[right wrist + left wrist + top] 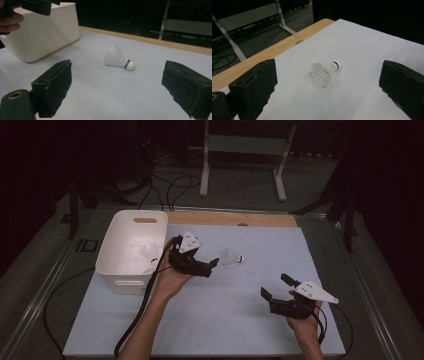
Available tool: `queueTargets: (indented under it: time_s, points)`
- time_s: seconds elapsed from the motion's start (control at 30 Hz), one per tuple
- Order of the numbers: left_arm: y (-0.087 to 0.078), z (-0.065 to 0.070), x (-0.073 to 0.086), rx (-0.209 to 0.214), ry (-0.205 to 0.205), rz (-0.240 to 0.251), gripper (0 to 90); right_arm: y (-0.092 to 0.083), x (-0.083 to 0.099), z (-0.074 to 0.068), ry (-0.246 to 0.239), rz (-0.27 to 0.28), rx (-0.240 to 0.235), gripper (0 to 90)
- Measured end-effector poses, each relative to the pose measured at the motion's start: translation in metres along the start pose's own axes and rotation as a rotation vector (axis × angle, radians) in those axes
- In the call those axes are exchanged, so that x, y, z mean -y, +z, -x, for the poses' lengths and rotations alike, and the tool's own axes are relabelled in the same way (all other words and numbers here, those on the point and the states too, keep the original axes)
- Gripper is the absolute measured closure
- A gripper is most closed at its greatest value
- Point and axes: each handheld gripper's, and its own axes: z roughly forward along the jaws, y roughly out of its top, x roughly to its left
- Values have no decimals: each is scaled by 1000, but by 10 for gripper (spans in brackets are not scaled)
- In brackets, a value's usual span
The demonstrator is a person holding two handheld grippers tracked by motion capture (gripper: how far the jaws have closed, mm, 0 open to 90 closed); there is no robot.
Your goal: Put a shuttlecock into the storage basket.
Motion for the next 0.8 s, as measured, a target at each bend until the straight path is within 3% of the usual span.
queueTargets:
  time_s: [0.8]
  points:
    - [29, 3, 1, 27, 9, -53, 26, -1, -1, 1, 3, 5, 1, 93]
